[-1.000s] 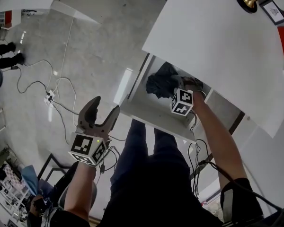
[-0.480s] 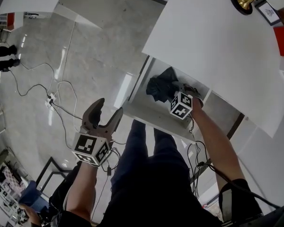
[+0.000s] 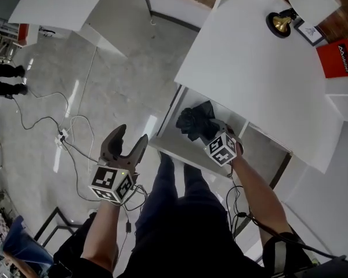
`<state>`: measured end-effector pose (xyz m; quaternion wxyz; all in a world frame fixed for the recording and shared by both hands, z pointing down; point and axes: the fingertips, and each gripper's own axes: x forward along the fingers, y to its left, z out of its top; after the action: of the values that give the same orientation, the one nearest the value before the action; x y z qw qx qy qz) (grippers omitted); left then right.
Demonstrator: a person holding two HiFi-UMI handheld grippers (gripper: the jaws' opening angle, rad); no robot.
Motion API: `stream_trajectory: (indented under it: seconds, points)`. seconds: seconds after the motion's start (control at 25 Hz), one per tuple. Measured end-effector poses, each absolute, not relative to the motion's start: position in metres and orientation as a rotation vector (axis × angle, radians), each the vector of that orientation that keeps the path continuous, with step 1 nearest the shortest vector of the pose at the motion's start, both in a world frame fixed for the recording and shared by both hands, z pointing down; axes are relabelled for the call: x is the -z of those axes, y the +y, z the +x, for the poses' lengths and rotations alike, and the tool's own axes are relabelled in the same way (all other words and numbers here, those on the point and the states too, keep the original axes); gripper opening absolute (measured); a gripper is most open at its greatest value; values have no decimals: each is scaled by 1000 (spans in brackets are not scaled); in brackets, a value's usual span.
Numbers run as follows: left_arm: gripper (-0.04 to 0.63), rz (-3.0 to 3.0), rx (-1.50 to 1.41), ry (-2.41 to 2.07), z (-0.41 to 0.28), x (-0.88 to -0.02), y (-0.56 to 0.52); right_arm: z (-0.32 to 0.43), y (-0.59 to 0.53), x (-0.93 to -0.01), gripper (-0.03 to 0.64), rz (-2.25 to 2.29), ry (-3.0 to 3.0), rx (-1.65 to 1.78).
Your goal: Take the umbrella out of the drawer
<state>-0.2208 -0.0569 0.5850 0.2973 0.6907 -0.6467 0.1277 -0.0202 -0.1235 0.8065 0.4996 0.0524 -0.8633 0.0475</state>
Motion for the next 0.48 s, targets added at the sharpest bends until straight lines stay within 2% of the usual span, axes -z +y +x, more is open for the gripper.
stream_trajectory:
  seconds: [0.48]
  points:
    - [284,1978,-215,-1805,-218,-497,-67,-11,-130,-670,236,426,-2242,-210]
